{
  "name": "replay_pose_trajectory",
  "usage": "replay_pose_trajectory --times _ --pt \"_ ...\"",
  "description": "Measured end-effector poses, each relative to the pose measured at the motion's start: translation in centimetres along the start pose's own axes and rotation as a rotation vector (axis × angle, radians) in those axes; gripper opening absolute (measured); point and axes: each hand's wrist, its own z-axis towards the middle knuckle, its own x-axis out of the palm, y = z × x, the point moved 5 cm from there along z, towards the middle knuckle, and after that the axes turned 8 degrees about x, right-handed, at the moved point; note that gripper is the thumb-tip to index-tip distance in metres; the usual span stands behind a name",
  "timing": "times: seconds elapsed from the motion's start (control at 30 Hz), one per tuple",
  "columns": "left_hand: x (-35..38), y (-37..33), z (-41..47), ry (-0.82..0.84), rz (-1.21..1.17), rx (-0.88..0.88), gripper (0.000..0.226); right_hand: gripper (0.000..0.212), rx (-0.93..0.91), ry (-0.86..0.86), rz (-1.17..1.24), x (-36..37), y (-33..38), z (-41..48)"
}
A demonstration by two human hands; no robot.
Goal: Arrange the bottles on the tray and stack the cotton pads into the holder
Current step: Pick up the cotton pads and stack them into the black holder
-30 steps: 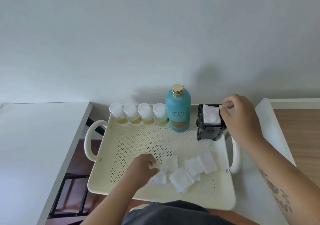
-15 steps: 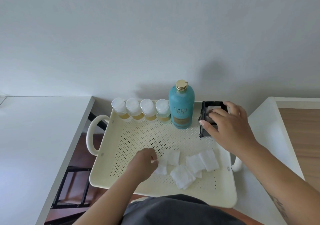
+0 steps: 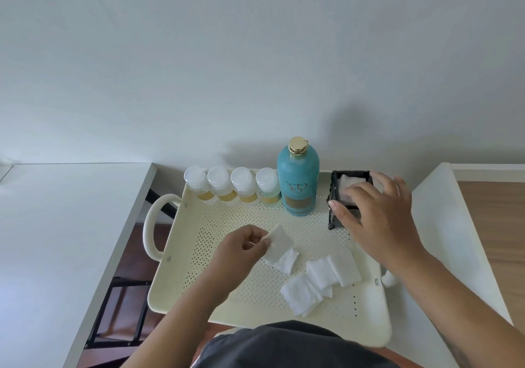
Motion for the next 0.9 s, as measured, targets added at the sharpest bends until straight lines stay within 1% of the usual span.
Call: replay_pose_trajectory --times 0.07,0.1,0.13,0.2,0.3,0.37,0.4,0.43,0.5,0.63,0.77,0.83,0.9 --pt "0.5 -1.0 0.1 -0.007 -0.109 0.001 0.009 0.03 0.003 -0.136 0.171 -1.3 0.9 -1.3" --pt "0.9 -1.4 0.2 -0.001 -0.172 0.003 0.01 0.025 0.027 -0.127 0.3 -1.5 1.4 -2.0" --pt "1.3 -1.8 0.3 0.012 -0.234 0.004 0.009 0.02 0.079 -0.061 0.45 -1.3 2.0 -2.7" --pt "2.0 -2.4 0.5 0.045 -0.344 -0.001 0.006 0.017 0.244 0.134 0.717 -0.3 2.7 -4.0" --pt "2.8 -3.0 0.7 0.071 -0.449 -0.008 0.003 0.023 0.468 0.355 0.878 1.2 2.9 -5.1" --pt "3.3 -3.3 0.8 0.09 -0.478 -0.011 0.009 0.022 0.562 0.498 1.01 1.8 3.1 -5.3" --pt "3.5 -3.5 0.9 0.101 -0.486 -0.012 0.01 0.018 0.578 0.541 1.066 1.9 3.2 -5.4" --pt "3.7 -3.6 0.9 0.109 -0.495 -0.014 0.009 0.013 0.575 0.556 1.093 1.9 3.4 -5.5" --pt "4.0 -3.8 0.9 0.121 -0.512 -0.017 0.006 0.003 0.567 0.529 1.106 1.6 3.5 -5.4" --pt "4.5 -3.9 1.0 0.135 -0.522 -0.02 0.007 0.004 0.611 0.452 1.1 1.2 2.8 -5.1" --pt "4.7 -3.7 1.3 0.15 -0.516 -0.031 0.019 0.005 0.602 0.433 1.065 0.9 2.3 -4.6" --pt "4.5 -3.2 1.6 0.133 -0.457 -0.043 0.031 0.006 0.576 0.404 1.026 0.3 1.8 -3.8" --pt "4.1 -2.1 2.2 0.088 -0.316 -0.066 0.033 0.007 0.545 0.363 0.981 -0.5 1.2 -2.7"
